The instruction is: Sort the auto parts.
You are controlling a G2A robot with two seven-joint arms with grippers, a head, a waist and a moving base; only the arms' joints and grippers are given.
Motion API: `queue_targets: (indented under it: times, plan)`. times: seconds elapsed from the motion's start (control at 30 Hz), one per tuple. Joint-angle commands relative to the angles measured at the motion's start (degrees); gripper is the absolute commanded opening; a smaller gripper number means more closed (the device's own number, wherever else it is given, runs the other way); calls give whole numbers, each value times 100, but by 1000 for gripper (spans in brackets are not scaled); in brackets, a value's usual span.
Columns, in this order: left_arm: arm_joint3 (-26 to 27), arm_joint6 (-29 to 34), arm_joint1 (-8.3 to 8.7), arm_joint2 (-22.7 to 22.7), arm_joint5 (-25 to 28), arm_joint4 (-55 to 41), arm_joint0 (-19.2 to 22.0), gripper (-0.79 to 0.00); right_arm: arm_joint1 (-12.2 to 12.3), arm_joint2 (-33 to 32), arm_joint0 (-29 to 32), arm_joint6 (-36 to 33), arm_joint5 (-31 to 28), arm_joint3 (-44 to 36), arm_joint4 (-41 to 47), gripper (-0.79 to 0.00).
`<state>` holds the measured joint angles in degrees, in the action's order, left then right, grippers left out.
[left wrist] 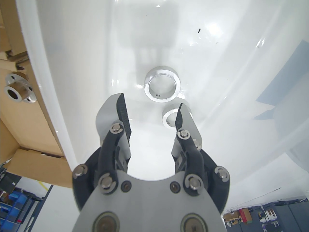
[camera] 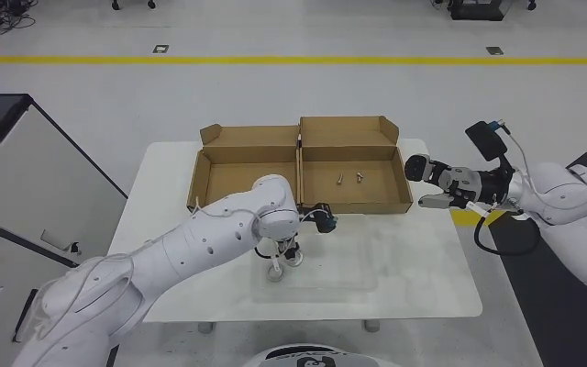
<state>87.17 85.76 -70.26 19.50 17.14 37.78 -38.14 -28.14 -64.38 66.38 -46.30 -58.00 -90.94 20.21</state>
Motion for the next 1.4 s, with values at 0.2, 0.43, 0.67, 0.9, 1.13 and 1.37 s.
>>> queue_targets:
  times: [0.2,0.43,0.67,0.9,1.13,1.37]
  plan:
    - [-238,-156,-93,-89,48,67,-43,-403,0,0,0,0,0,0,0,0]
    - [-399,-226,-179,-140,78,124,-36,-403,0,0,0,0,0,0,0,0]
    - [-574,-238,-258,-162,105,133,-12,-428,0,0,0,0,0,0,0,0]
    - [-705,-263,-321,-163,133,116,-7,-437,0,0,0,0,0,0,0,0]
    - [-804,-260,-372,-166,197,95,-10,-453,0,0,0,0,0,0,0,0]
    - [-908,-273,-424,-168,260,18,-26,-456,0,0,0,0,0,0,0,0]
